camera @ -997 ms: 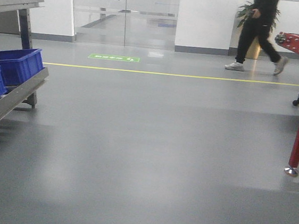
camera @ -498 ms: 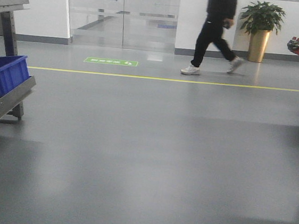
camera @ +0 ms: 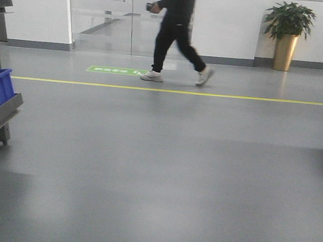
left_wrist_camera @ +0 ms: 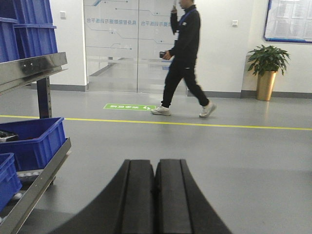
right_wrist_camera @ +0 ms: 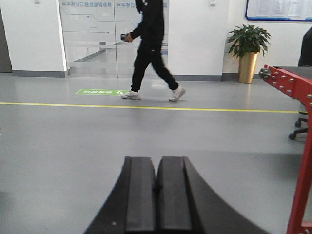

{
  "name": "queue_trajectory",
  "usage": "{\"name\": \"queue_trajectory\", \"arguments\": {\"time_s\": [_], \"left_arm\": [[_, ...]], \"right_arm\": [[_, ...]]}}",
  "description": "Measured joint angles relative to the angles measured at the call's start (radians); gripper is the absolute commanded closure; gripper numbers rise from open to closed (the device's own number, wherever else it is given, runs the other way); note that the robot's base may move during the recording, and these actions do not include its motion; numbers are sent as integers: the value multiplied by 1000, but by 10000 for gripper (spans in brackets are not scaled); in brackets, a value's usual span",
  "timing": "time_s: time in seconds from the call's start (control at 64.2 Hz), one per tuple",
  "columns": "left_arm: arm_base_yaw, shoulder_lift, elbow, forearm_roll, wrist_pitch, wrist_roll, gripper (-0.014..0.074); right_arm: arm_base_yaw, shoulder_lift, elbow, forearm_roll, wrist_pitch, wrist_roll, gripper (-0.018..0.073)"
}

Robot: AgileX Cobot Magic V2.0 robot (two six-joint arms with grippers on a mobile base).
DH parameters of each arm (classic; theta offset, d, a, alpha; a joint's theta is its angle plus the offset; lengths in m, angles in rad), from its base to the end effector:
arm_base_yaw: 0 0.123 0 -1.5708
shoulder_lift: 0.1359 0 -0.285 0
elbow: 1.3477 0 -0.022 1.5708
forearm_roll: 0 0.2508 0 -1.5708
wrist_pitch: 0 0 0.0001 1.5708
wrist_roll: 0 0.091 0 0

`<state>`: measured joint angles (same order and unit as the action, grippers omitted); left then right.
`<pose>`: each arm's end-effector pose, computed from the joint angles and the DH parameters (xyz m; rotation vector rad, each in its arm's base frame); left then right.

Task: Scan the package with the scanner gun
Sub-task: 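Drive the base forward through the office toward the red-framed table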

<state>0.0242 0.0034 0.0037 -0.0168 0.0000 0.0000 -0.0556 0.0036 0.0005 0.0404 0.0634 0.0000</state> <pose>0.0567 0.0014 0.2117 -0.0306 1.4904 0.0060 0.0568 -0.0029 0.2071 0.0723 1.5494 -0.0101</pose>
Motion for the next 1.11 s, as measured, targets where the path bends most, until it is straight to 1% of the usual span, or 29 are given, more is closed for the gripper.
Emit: {"name": "queue_trajectory", "arguments": {"time_s": [1.106], "left_arm": [[0,0,0,0,0,0,707]], "right_arm": [[0,0,0,0,0,0,728]]}}
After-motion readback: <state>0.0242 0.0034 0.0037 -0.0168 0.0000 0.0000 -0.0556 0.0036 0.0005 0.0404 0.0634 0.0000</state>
